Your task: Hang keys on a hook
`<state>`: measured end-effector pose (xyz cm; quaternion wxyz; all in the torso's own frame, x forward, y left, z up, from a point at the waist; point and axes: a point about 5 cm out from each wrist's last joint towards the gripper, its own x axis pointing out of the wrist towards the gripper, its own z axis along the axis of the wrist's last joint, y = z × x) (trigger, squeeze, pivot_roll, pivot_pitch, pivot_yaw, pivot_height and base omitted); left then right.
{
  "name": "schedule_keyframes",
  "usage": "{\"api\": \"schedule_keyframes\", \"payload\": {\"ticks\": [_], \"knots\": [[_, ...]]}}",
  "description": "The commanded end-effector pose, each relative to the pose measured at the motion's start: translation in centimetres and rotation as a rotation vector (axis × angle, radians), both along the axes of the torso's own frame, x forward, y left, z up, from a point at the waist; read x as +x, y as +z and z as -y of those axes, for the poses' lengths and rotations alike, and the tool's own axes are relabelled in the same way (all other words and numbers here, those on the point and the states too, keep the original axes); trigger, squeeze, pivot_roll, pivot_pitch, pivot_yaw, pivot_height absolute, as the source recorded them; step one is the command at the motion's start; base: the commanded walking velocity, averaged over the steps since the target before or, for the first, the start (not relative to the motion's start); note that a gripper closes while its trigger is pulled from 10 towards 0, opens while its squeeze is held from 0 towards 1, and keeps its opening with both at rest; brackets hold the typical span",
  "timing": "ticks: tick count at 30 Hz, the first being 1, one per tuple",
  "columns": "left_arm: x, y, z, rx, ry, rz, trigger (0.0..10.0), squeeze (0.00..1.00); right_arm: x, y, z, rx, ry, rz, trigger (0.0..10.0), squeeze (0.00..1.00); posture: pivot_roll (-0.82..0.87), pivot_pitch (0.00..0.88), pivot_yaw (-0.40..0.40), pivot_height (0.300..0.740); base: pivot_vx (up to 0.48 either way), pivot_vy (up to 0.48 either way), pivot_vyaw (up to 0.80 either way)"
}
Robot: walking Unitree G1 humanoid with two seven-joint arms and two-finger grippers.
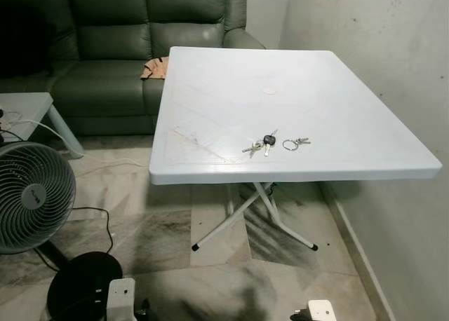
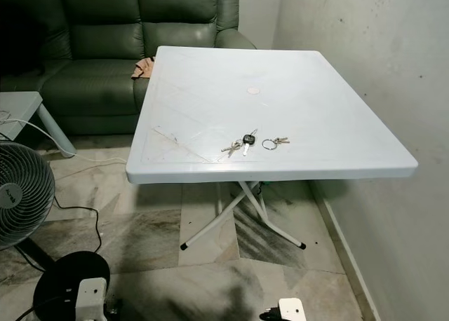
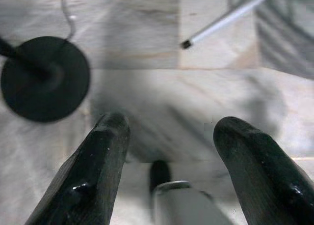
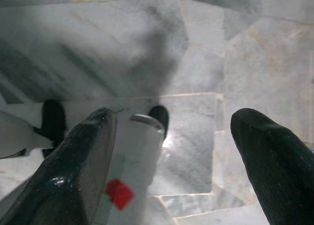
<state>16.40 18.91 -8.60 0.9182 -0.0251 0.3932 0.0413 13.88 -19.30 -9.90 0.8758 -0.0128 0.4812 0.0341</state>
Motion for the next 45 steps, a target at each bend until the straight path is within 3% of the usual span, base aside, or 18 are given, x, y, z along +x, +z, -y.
{"api": "schedule_keyframes", "payload": {"ticks": [1, 2, 9, 10, 12, 13, 19, 21, 23, 25, 33, 34, 35, 36, 45], "knots": [[0.1, 0.2, -0.5, 0.010, 0.008, 0.022, 10.0, 0.00, 0.6, 0.3, 0.1, -0.001, 0.016, 0.027, 10.0, 0.00, -0.07, 0.000, -0.020, 0.740, 0.000, 0.000, 0.00], [0.4, 0.4, -0.5, 0.012, 0.004, 0.042, 10.0, 0.00, 1.0, 0.4, 0.1, 0.002, 0.020, 0.044, 10.0, 1.00, -0.08, 0.000, -0.019, 0.740, 0.000, 0.000, 0.00], [1.8, 1.4, -0.6, 0.016, -0.009, 0.151, 10.0, 0.00, 3.4, 1.7, -0.3, 0.022, 0.066, 0.161, 10.0, 1.00, -0.07, 0.000, -0.020, 0.740, 0.000, 0.000, 0.00], [2.8, 2.3, -0.5, 0.011, -0.023, 0.239, 10.0, 0.00, 5.1, 2.7, -0.7, 0.051, 0.098, 0.260, 10.0, 1.00, -0.07, 0.000, -0.021, 0.740, 0.000, 0.000, 0.00], [3.1, 2.6, -0.5, 0.010, -0.028, 0.267, 10.0, 0.00, 5.8, 3.2, -1.0, 0.063, 0.115, 0.302, 10.0, 1.00, -0.07, 0.000, -0.021, 0.740, 0.000, 0.000, 0.00], [3.7, 3.3, -0.4, 0.013, -0.037, 0.330, 10.0, 0.00, 6.7, 3.9, -1.4, 0.078, 0.143, 0.367, 10.0, 1.00, -0.07, 0.000, -0.021, 0.740, 0.000, 0.000, 0.00], [4.1, 3.7, -0.4, 0.009, -0.038, 0.367, 10.0, 0.00, 7.2, 4.3, -1.6, 0.088, 0.156, 0.402, 10.0, 1.00, -0.07, 0.000, -0.021, 0.740, 0.000, 0.000, 0.00], [5.6, 6.0, -0.3, 0.023, -0.042, 0.552, 10.0, 0.00, 9.8, 7.0, -2.8, 0.146, 0.166, 0.610, 10.0, 1.00, -0.07, 0.000, -0.016, 0.740, 0.000, 0.000, 0.00], [5.8, 6.3, -0.3, 0.023, -0.043, 0.576, 10.0, 0.00, 10.1, 7.3, -2.9, 0.154, 0.168, 0.637, 10.0, 1.00, -0.07, 0.000, -0.016, 0.740, 0.000, 0.000, 0.00], [6.5, 8.2, -0.1, 0.024, -0.058, 0.698, 10.0, 0.00, 11.7, 9.6, -3.5, 0.179, 0.180, 0.785, 10.0, 1.00, -0.07, 0.000, -0.015, 0.740, 0.000, 0.000, 0.00], [7.5, 11.2, -0.1, 0.018, -0.053, 0.842, 10.0, 0.00, 13.0, 12.3, -4.0, 0.180, 0.219, 0.932, 10.0, 1.00, -0.07, 0.000, -0.016, 0.740, 0.000, 0.000, 0.00], [7.7, 12.0, 0.0, 0.008, -0.054, 0.872, 10.0, 0.00, 13.1, 12.9, -4.2, 0.180, 0.228, 0.959, 10.0, 0.97, -0.07, 0.000, -0.016, 0.740, 0.000, 0.000, 0.00], [7.7, 12.4, 0.0, 0.005, -0.055, 0.886, 10.0, 0.00, 13.1, 13.3, -4.3, 0.185, 0.230, 0.975, 10.0, 0.04, -0.07, 0.000, -0.016, 0.740, 0.000, 0.000, 0.00], [7.8, 12.8, 0.0, 0.003, -0.056, 0.897, 10.0, 0.00, 13.2, 13.6, -4.4, 0.189, 0.231, 0.986, 10.0, 0.00, -0.07, 0.000, -0.016, 0.740, 0.000, 0.000, 0.00], [7.9, 15.5, 0.5, -0.009, -0.046, 0.924, 10.0, 0.00, 13.3, 16.5, -5.1, 0.203, 0.240, 1.079, 10.0, 0.00, -0.07, 0.000, -0.018, 0.740, 0.000, 0.000, 0.00]]}}
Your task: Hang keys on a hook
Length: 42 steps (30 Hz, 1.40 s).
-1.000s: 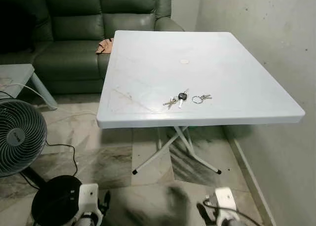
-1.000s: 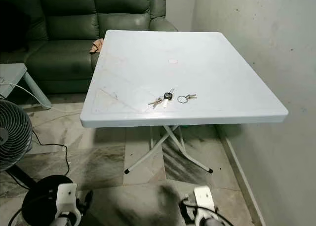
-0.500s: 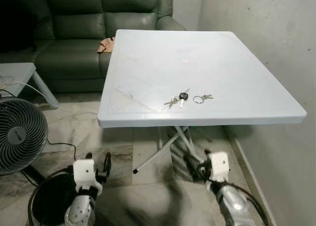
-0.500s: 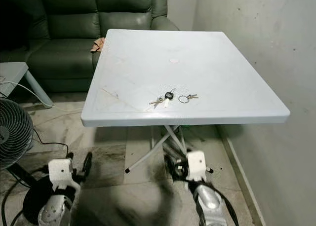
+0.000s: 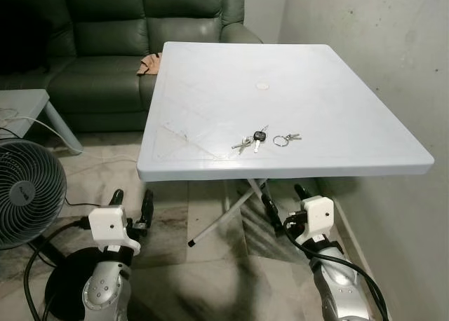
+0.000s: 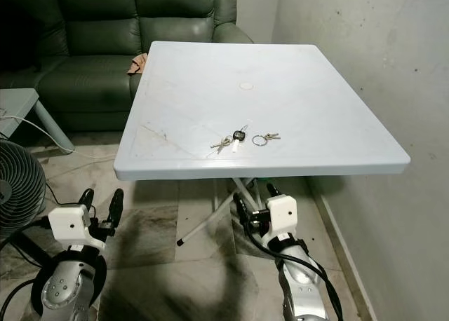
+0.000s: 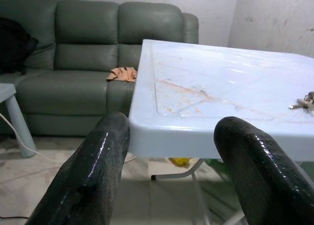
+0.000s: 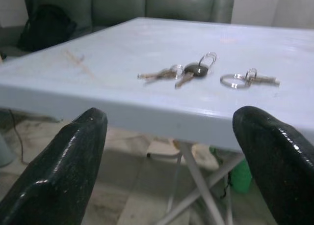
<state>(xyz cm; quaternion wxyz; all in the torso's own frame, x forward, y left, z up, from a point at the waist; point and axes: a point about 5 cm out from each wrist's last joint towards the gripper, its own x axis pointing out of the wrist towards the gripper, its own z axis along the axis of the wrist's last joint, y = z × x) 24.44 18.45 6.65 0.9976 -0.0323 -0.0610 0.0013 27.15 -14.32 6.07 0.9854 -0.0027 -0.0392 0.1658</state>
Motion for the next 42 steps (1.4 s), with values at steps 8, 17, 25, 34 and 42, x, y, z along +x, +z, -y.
{"api": "schedule_keyframes", "payload": {"ticks": [8, 17, 25, 34, 42], "knots": [[-1.0, 2.3, 0.2, -0.058, 0.023, -0.008, 10.0, 0.00, -0.1, 3.0, -0.4, -0.009, 0.010, 0.075, 10.0, 0.00, -0.07, 0.014, -0.019, 0.740, 0.000, 0.000, 0.00], [-1.5, 3.2, 0.1, -0.057, 0.028, -0.037, 10.0, 0.00, -0.6, 3.2, -0.5, -0.025, 0.020, 0.046, 10.0, 0.00, -0.07, 0.019, -0.020, 0.740, 0.000, 0.000, 0.00], [-1.4, 3.0, 0.0, -0.076, 0.031, -0.069, 10.0, 0.00, -0.4, 3.3, -0.5, -0.039, 0.032, 0.039, 10.0, 0.00, -0.07, 0.022, -0.022, 0.740, 0.000, 0.000, 0.00], [-1.3, 3.1, 0.2, -0.086, 0.018, -0.072, 10.0, 0.00, -0.4, 3.4, -0.5, -0.050, 0.040, 0.035, 10.0, 0.00, -0.07, 0.023, -0.022, 0.740, 0.112, 0.000, 0.00], [-1.3, 3.3, 0.3, -0.093, 0.008, -0.071, 10.0, 0.00, -0.5, 3.5, -0.7, -0.062, 0.050, 0.042, 10.0, 0.00, -0.07, 0.025, -0.021, 0.740, 0.304, 0.000, 0.00]]}}
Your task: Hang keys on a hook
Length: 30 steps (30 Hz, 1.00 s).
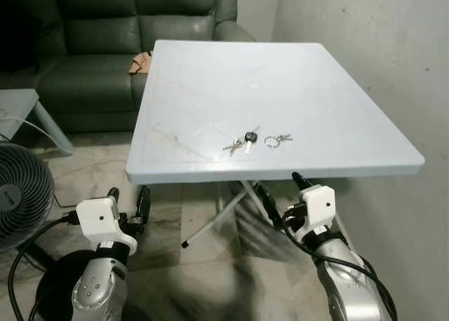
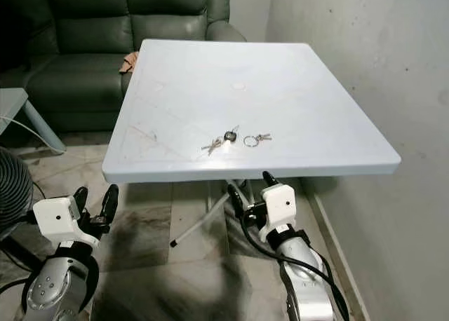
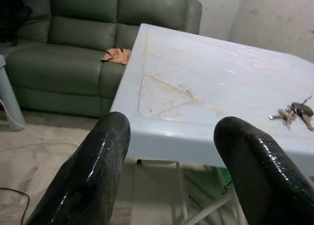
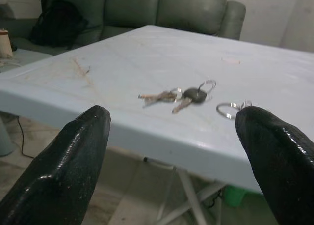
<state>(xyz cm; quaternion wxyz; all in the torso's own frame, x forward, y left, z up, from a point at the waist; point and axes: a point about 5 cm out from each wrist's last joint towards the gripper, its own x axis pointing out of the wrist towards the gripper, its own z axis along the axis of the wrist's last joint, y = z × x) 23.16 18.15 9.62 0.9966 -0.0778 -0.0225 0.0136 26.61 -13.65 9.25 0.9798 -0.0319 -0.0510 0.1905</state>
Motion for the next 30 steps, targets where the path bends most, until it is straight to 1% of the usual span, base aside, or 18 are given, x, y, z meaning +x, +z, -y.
{"api": "schedule_keyframes", "payload": {"ticks": [1, 30], "knots": [[0.02, 0.31, 0.10, -0.003, -0.011, 0.007, 10.0, 0.00, 0.01, 0.30, -0.07, -0.006, 0.003, 0.008, 10.0, 0.00, -0.07, 0.026, -0.021, 0.740, 0.322, 0.000, 0.00], [-0.07, 0.16, 0.64, -0.013, -0.026, 0.000, 10.0, 0.00, -0.14, 0.24, -0.40, -0.003, 0.027, 0.003, 10.0, 0.00, -0.07, 0.013, -0.028, 0.740, 0.324, 0.000, 0.00]]}}
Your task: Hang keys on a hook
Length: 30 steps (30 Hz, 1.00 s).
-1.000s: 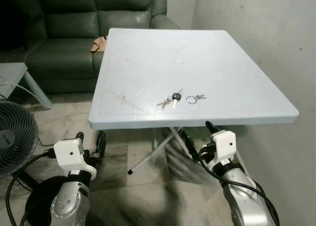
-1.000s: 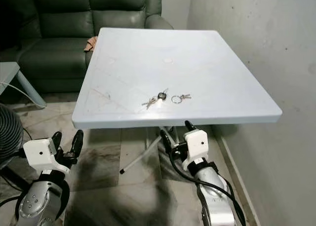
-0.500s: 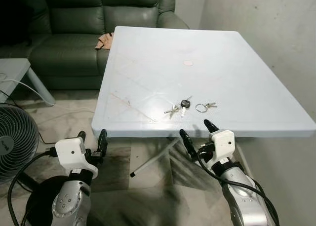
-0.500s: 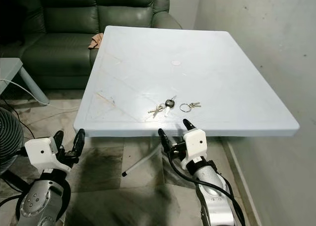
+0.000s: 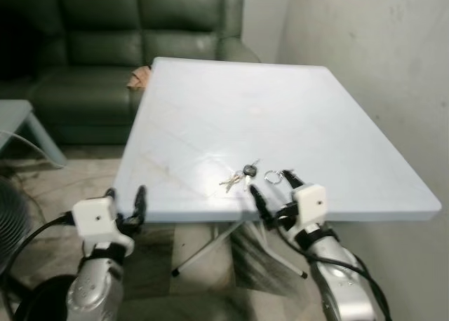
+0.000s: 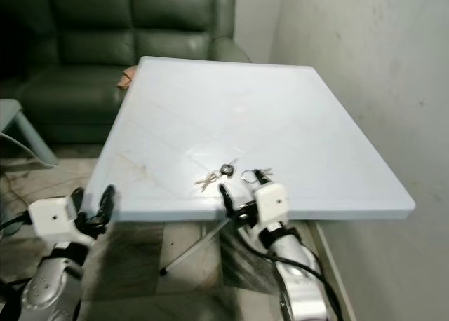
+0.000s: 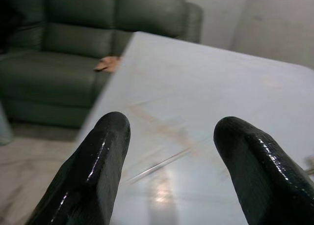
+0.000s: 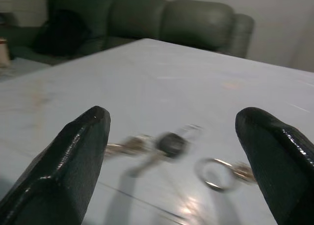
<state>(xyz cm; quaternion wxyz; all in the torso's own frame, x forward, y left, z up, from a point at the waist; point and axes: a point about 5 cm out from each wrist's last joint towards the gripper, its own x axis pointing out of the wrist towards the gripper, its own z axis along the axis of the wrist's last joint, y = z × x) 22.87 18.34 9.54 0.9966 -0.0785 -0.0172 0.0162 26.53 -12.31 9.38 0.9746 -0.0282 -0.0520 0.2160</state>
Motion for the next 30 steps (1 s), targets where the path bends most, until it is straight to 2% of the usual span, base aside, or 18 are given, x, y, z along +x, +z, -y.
{"api": "schedule_keyframes", "payload": {"ticks": [1, 6, 11, 21, 23, 30], "knots": [[0.2, 0.3, 0.9, -0.012, -0.031, 0.011, 10.0, 0.00, -0.1, 0.1, 0.9, -0.007, -0.024, 0.003, 10.0, 0.00, -0.07, 0.013, -0.028, 0.740, 0.319, 0.000, 0.00], [0.2, 0.2, 0.9, -0.019, -0.023, 0.006, 10.0, 0.00, -0.1, 0.1, 0.9, -0.009, -0.019, 0.003, 10.0, 0.00, -0.07, 0.012, -0.029, 0.740, 0.248, 0.000, 0.00], [0.2, 0.2, 1.0, 0.048, 0.005, 0.019, 10.0, 0.00, -0.1, 0.1, 0.9, -0.022, -0.011, 0.001, 10.0, 0.00, -0.07, 0.017, -0.031, 0.740, 0.000, 0.000, 0.00], [0.0, -0.1, 1.2, 0.090, -0.019, 0.014, 10.0, 0.00, 0.0, 0.0, 0.8, -0.044, 0.009, -0.008, 10.0, 0.00, -0.06, 0.023, -0.033, 0.740, 0.000, 0.000, 0.00], [-0.2, -0.1, 1.9, 0.146, -0.081, 0.035, 10.0, 0.00, 0.5, 0.1, 0.8, -0.089, 0.024, -0.004, 10.0, 0.00, -0.07, 0.026, -0.034, 0.740, 0.000, 0.000, 0.00], [-0.2, 0.0, 3.5, 0.173, -0.197, 0.050, 10.0, 0.00, 1.8, 0.0, 0.8, -0.117, -0.053, -0.064, 10.0, 0.00, -0.05, 0.033, -0.046, 0.740, 0.000, 0.000, 0.00]]}}
